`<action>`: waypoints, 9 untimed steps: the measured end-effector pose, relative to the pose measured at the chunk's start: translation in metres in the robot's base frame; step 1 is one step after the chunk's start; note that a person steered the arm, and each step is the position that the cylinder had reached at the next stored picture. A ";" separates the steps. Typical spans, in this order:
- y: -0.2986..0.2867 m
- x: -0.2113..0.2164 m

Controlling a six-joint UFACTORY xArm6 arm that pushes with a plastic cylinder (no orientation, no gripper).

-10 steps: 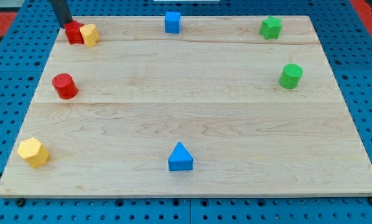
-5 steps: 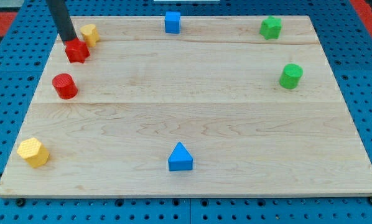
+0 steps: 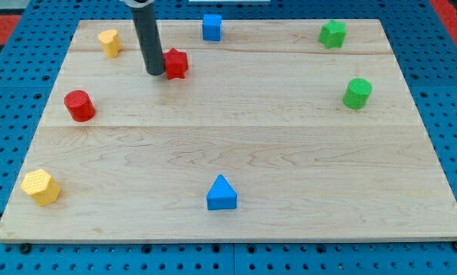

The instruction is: Place the red star diagonally bottom left to the green star

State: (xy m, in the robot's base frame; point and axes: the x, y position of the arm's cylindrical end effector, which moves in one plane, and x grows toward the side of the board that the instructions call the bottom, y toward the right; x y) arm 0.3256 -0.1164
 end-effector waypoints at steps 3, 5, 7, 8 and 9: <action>0.015 -0.015; -0.033 -0.033; 0.057 -0.044; 0.088 -0.017; 0.111 0.014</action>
State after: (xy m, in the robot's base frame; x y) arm 0.3394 -0.0053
